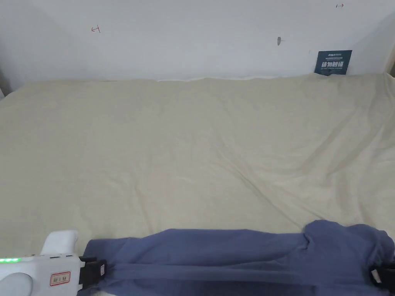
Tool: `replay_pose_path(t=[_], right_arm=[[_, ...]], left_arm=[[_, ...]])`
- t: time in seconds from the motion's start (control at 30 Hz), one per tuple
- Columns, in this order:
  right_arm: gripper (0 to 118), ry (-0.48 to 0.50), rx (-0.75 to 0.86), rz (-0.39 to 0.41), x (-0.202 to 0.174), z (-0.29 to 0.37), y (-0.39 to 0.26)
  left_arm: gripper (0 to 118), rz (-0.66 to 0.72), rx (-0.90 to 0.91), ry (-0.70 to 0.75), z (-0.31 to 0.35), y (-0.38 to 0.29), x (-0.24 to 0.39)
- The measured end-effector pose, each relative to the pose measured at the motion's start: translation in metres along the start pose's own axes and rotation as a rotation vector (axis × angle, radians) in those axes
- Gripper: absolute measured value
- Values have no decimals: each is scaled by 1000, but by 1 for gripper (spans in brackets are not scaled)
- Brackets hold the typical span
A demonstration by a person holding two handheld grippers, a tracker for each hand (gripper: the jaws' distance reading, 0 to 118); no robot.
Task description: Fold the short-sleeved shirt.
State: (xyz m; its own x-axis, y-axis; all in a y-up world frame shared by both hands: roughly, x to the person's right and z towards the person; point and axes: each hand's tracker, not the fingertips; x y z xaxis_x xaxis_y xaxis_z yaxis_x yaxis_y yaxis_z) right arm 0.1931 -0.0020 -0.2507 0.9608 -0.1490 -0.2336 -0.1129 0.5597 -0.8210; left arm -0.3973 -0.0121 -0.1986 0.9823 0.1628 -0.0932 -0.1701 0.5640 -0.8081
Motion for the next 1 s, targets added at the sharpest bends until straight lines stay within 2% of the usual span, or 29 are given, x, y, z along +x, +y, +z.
replay_pose_path(t=[0.03, 0.1, 0.13, 0.2, 0.27, 0.4, 0.57, 0.73, 0.77, 0.8, 0.83, 0.87, 0.9, 0.97, 1.0], right_arm=[[44, -6, 9, -7, 0, -2, -5], [98, 1, 51, -42, -1, -2, -11], [106, -8, 70, -49, 0, 2, -11], [106, -59, 140, -61, -4, 16, -9], [106, -115, 208, -37, -12, 32, -7], [106, -175, 384, 16, -36, 65, -10], [106, -92, 537, 51, -68, 99, -14], [90, 29, 444, 143, -103, 89, -13], [68, 29, 447, 148, -112, 82, -15], [29, 6, 437, 165, -121, 74, -15], [10, -28, 433, 200, -130, 67, -18], [10, -49, 431, 214, -138, 62, -21], [9, -31, 401, 218, -146, 56, -21], [6, 61, 375, 188, -156, 49, -25], [1, 98, 368, 180, -162, 45, -27]], left_arm=[[42, 7, 21, 37, 5, -1, 4], [99, 36, 43, 59, 15, -1, 8], [108, 55, 63, 67, 19, -1, 9], [108, 93, 169, 110, 35, 2, 10], [108, 114, 265, 76, 56, 4, 10], [108, 139, 307, 40, 94, 8, 12], [107, 96, 310, 30, 118, 0, 27], [90, 77, 277, 15, 109, -20, 28], [75, 84, 273, 10, 107, -23, 27], [42, 95, 275, 8, 105, -27, 25], [20, 104, 269, 3, 103, -31, 23], [13, 104, 263, 0, 101, -34, 22], [13, 104, 241, -28, 100, -39, 19], [0, 99, 216, -57, 97, -46, 16], [0, 106, 210, -50, 99, -48, 20]])
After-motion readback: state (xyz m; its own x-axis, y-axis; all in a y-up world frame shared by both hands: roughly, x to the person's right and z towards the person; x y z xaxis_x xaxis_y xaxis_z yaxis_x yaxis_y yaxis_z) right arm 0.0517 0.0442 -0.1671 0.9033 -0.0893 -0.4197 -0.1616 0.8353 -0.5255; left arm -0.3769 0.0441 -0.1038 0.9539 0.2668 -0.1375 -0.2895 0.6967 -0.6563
